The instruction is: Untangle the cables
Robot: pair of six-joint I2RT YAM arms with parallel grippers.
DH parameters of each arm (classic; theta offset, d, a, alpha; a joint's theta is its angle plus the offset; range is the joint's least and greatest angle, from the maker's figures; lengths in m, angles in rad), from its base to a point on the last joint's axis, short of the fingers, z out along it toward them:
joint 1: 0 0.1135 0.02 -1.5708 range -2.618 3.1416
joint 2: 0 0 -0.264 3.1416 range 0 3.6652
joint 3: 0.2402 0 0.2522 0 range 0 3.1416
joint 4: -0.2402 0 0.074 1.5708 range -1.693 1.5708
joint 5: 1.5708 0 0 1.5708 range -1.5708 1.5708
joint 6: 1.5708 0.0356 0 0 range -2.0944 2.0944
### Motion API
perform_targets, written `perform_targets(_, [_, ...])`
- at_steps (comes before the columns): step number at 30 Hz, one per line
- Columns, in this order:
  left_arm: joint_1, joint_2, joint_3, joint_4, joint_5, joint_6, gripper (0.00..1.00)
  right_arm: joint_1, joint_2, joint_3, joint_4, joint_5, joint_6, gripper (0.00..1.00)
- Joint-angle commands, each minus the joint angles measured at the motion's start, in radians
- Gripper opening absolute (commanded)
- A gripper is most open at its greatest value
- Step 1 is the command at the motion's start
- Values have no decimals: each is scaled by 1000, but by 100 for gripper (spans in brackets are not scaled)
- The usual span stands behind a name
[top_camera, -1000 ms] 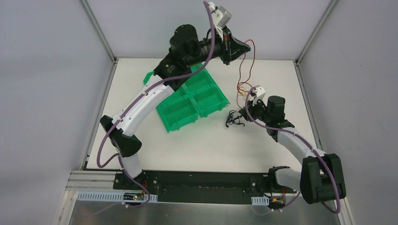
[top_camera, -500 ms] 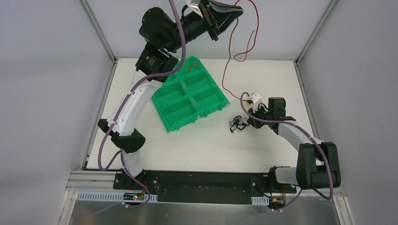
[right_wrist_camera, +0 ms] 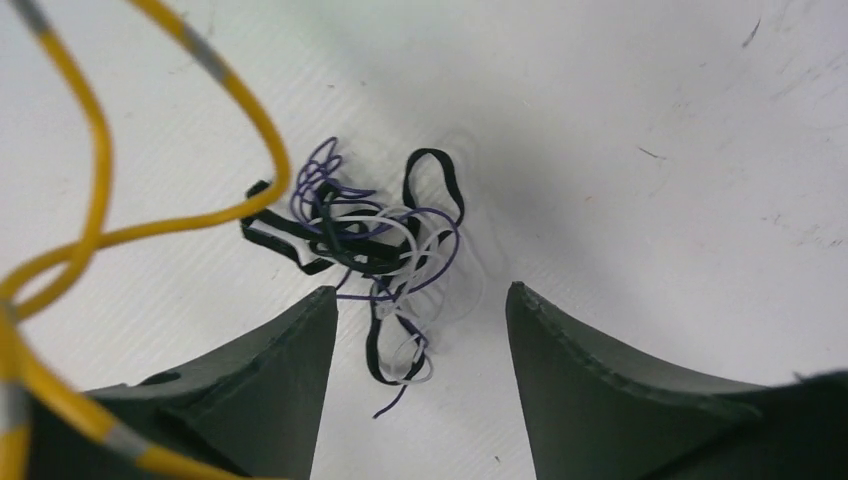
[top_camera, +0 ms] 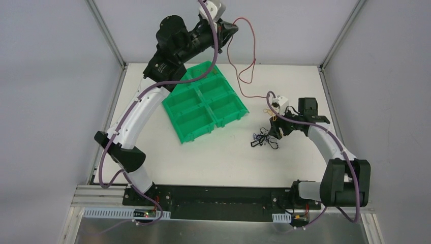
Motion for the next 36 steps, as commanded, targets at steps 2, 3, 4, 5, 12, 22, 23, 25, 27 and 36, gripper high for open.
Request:
perform_targets(2, [59, -150, -252, -56, -10, 71, 0, -5, -138, 62, -86, -166, 81, 77])
perform_targets(3, [69, -164, -289, -55, -11, 58, 0, -5, -157, 70, -84, -185, 104, 82])
perform_targets(4, [76, -174, -323, -56, -17, 45, 0, -5, -177, 79, -79, -203, 127, 85])
perform_targets(5, [81, -183, -348, -56, -24, 33, 0, -4, -192, 89, -74, -221, 153, 88])
perform_targets(12, [123, -206, -395, -58, -77, -3, 0, 17, -207, 201, -60, -244, 305, 92])
perform_targets(22, [343, -196, -351, -156, -67, -164, 0, 17, -158, 217, -95, -111, 305, 93])
perform_targets(23, [359, -196, -351, -161, -63, -170, 0, 17, -158, 215, -98, -110, 303, 93])
perform_targets(25, [387, -196, -354, -168, -63, -167, 0, 16, -157, 212, -103, -108, 299, 93])
perform_targets(27, [416, -192, -353, -173, -74, -170, 0, 17, -155, 207, -104, -103, 300, 93])
perform_targets(36, [577, -80, -290, -247, -102, -310, 0, 16, -138, 220, -138, -92, 303, 93])
